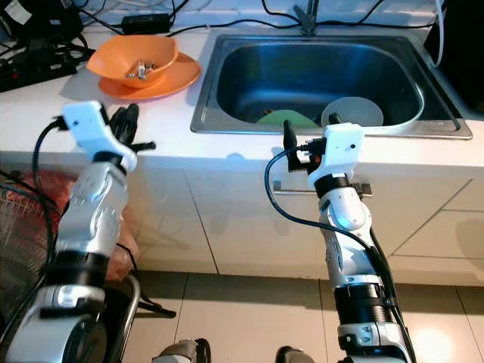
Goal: Kitchen organization
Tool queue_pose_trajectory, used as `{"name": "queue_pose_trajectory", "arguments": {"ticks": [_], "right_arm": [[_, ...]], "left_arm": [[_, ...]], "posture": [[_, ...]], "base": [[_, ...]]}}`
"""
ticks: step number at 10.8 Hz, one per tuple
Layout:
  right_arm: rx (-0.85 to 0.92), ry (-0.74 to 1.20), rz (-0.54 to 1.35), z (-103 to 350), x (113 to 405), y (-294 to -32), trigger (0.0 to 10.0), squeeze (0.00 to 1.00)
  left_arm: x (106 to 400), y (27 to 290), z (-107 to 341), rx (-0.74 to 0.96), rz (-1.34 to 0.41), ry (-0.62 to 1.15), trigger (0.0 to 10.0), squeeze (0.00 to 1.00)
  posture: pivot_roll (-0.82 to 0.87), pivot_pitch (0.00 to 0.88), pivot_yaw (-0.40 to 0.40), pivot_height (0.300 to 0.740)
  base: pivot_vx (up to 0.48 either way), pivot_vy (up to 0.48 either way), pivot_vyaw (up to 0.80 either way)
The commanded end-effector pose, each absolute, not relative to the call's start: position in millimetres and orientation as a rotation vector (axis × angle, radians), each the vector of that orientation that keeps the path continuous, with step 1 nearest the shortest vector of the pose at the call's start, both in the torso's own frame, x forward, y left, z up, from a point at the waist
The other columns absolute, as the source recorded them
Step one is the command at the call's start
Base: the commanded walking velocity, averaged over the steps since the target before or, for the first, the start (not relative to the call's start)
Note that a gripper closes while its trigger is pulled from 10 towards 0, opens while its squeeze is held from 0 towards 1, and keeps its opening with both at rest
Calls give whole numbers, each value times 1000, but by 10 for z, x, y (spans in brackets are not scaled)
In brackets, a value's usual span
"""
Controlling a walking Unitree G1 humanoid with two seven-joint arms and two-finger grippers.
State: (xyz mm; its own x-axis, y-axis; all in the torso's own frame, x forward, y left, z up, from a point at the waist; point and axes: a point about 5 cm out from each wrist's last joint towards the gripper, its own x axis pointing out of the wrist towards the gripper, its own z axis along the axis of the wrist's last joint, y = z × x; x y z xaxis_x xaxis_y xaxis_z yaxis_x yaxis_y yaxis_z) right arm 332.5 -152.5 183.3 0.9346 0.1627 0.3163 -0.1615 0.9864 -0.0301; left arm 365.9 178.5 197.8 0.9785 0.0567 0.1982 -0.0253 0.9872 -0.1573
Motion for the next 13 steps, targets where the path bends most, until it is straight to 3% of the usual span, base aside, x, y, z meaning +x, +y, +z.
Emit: {"name": "queue_pose_trajectory", "arguments": {"ticks": [1, 4, 13], "right_arm": [[-12, -326, 165, 1864, 3324, -1537, 10000, 0], [-12, -330, 151, 1876, 3341, -1545, 10000, 0], [-6, -334, 147, 1881, 3374, -1530, 10000, 0]], "left_arm": [[3677, 1822, 1990, -149, 58, -202, 10000, 0], [3696, 1793, 1995, -150, 54, -210, 10000, 0], [3703, 1774, 2055, -136, 36, -239, 10000, 0]], "posture": [[33, 147, 58, 740], [37, 140, 63, 740], [50, 131, 67, 740]], "base": [[0, 0, 0], [80, 0, 0], [315, 0, 0]]}}
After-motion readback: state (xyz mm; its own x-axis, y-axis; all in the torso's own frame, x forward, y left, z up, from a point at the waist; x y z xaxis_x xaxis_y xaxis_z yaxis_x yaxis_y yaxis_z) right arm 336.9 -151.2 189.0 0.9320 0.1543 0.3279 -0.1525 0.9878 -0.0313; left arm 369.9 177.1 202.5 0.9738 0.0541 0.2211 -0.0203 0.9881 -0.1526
